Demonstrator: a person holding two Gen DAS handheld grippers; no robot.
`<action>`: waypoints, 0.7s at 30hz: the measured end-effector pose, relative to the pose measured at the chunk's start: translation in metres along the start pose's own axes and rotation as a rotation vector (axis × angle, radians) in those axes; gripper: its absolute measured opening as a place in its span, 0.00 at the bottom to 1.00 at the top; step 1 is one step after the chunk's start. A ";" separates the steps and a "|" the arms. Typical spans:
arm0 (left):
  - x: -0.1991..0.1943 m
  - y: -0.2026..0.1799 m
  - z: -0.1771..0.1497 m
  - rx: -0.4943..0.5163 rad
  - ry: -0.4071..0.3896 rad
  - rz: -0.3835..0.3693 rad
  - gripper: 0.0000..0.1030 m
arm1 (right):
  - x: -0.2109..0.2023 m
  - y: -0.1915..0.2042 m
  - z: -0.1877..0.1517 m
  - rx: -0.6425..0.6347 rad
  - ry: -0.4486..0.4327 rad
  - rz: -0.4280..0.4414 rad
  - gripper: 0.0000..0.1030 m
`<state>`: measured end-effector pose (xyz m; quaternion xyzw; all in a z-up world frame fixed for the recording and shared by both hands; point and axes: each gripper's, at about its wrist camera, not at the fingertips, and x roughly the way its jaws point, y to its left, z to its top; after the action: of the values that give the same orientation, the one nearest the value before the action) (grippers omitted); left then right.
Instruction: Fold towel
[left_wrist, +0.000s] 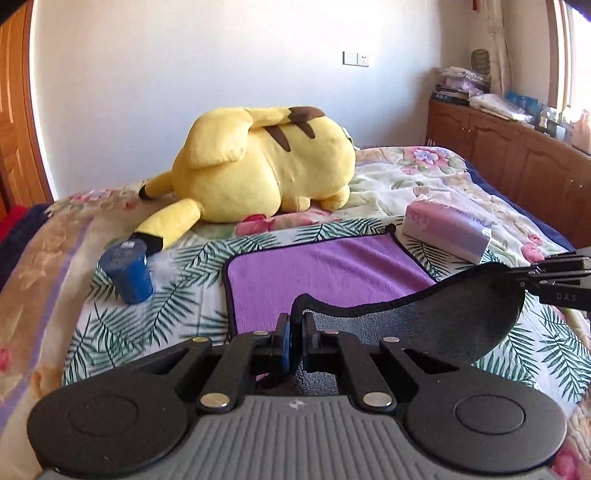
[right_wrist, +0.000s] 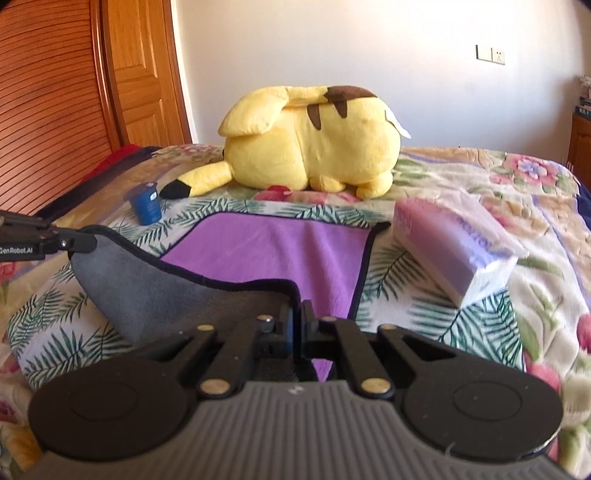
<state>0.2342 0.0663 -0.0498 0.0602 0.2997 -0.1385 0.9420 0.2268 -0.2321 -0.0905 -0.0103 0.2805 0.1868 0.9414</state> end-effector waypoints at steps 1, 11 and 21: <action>0.002 0.000 0.002 0.009 -0.001 -0.001 0.00 | 0.001 -0.001 0.002 -0.001 -0.003 0.000 0.04; 0.015 0.004 0.020 0.047 -0.028 -0.003 0.00 | 0.009 -0.005 0.020 -0.037 -0.045 0.002 0.04; 0.026 0.006 0.043 0.064 -0.050 0.001 0.00 | 0.020 -0.006 0.031 -0.065 -0.082 -0.006 0.04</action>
<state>0.2803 0.0574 -0.0296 0.0869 0.2714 -0.1492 0.9468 0.2604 -0.2268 -0.0750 -0.0342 0.2353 0.1931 0.9519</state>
